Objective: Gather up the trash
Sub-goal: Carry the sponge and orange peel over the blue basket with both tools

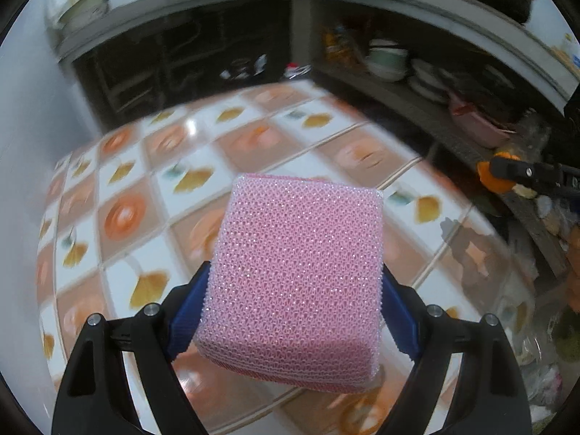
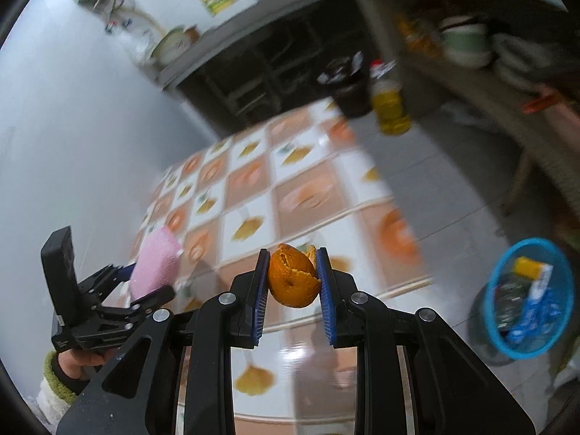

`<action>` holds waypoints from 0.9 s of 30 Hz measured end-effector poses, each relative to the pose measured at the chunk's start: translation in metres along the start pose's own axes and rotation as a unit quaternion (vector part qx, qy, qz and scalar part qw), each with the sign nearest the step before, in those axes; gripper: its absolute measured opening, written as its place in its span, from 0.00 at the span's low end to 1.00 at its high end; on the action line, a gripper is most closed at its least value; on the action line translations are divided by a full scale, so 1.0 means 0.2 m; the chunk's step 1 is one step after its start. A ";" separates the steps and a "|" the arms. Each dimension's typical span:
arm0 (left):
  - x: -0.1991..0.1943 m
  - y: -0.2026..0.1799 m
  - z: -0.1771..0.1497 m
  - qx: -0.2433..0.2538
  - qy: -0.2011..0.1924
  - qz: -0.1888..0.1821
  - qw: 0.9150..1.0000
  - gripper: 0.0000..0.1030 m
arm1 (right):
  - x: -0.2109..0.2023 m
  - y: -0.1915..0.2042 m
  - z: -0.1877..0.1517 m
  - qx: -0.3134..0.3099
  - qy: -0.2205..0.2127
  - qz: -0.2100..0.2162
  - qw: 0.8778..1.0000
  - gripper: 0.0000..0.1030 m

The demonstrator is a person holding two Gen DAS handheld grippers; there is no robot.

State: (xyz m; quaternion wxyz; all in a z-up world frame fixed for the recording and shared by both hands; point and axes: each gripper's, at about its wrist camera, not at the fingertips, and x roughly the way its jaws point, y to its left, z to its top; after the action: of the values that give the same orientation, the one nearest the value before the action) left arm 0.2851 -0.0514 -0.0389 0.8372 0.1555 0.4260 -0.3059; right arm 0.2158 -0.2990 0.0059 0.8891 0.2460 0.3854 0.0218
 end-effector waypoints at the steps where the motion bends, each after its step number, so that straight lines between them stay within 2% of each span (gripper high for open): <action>1: -0.01 -0.03 0.03 0.007 -0.005 -0.005 1.000 0.81 | -0.05 -0.04 0.01 0.003 -0.011 -0.011 1.000 0.23; 4: -0.02 -0.19 0.16 0.044 -0.023 -0.029 0.998 0.81 | -0.22 -0.22 0.03 0.026 -0.038 -0.051 0.998 0.23; 8: 0.00 -0.42 0.31 0.088 -0.035 -0.067 0.993 0.81 | -0.41 -0.50 -0.03 0.076 -0.061 -0.115 0.989 0.23; 15: 0.13 -0.92 0.52 0.167 -0.019 -0.150 0.974 0.81 | -0.57 -0.88 -0.26 0.172 -0.066 -0.184 0.965 0.23; 18: 0.23 -1.16 0.58 0.190 0.013 -0.196 0.962 0.81 | -0.56 -1.03 -0.39 0.215 -0.058 -0.194 0.955 0.23; 21: 0.35 -1.35 0.59 0.199 0.053 -0.225 0.952 0.81 | -0.53 -1.14 -0.46 0.244 -0.043 -0.195 0.949 0.23; 27: 0.66 -1.65 0.59 0.187 0.143 -0.259 0.937 0.81 | -0.34 -1.36 -0.58 0.303 -0.007 -0.186 0.935 0.23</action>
State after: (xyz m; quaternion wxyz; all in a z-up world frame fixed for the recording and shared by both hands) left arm 0.2048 -0.4150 -0.0753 0.6146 0.2355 0.5021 -0.5610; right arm 0.0454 -0.5048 -0.1391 0.7635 0.4276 0.4063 -0.2631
